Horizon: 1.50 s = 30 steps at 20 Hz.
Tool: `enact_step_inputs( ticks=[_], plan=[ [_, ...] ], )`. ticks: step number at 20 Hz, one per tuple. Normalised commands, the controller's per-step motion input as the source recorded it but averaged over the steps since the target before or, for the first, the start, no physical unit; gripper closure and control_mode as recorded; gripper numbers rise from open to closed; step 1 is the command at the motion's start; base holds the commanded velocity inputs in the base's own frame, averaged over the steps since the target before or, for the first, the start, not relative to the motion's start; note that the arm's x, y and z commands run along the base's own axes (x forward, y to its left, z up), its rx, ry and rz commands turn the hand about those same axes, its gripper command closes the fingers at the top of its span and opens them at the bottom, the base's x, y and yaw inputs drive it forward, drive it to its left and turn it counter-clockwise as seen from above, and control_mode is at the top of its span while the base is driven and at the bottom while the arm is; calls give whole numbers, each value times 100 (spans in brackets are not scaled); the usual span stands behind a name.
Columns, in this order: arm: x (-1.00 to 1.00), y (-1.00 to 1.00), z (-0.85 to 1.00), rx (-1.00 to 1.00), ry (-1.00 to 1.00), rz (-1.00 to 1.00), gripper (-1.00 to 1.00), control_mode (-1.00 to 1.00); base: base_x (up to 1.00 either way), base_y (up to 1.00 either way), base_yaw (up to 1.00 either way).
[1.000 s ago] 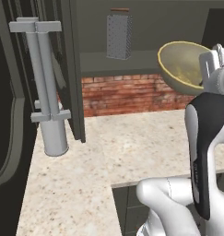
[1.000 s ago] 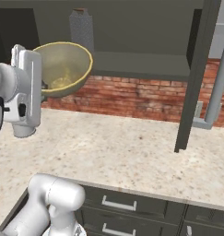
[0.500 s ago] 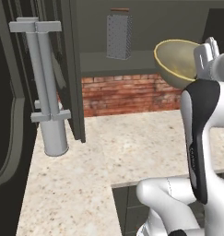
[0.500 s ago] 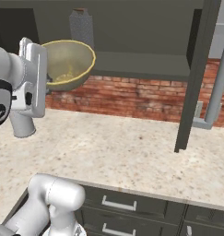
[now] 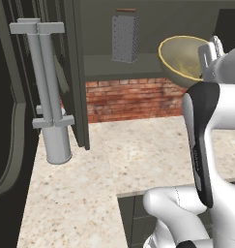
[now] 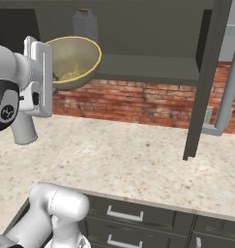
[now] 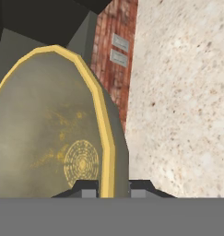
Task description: Pick the mug and place it in the sink. Pick the bowl and place it in the open cabinet and then close the cabinet.
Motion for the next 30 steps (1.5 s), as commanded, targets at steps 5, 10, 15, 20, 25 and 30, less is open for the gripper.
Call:
enact_step_inputs(
  ticks=[5, 10, 15, 20, 25, 30],
  plan=[
    [31, -2, 0, 0, -1, 0, 100, -100, 0, 0, 0],
    [20, -22, 2, 0, -2, 0, 100, -100, 0, 0, 0],
    [11, -24, 2, 0, -6, 0, 100, -100, 0, 0, 0],
    [24, -23, 0, 0, -1, 0, 100, -100, 0, 0, 0],
    [38, -22, 0, 0, 0, 0, 100, -100, 0, 0, 0],
    [40, -15, 0, 0, 0, 0, 100, -100, 0, 0, 0]
  ],
)
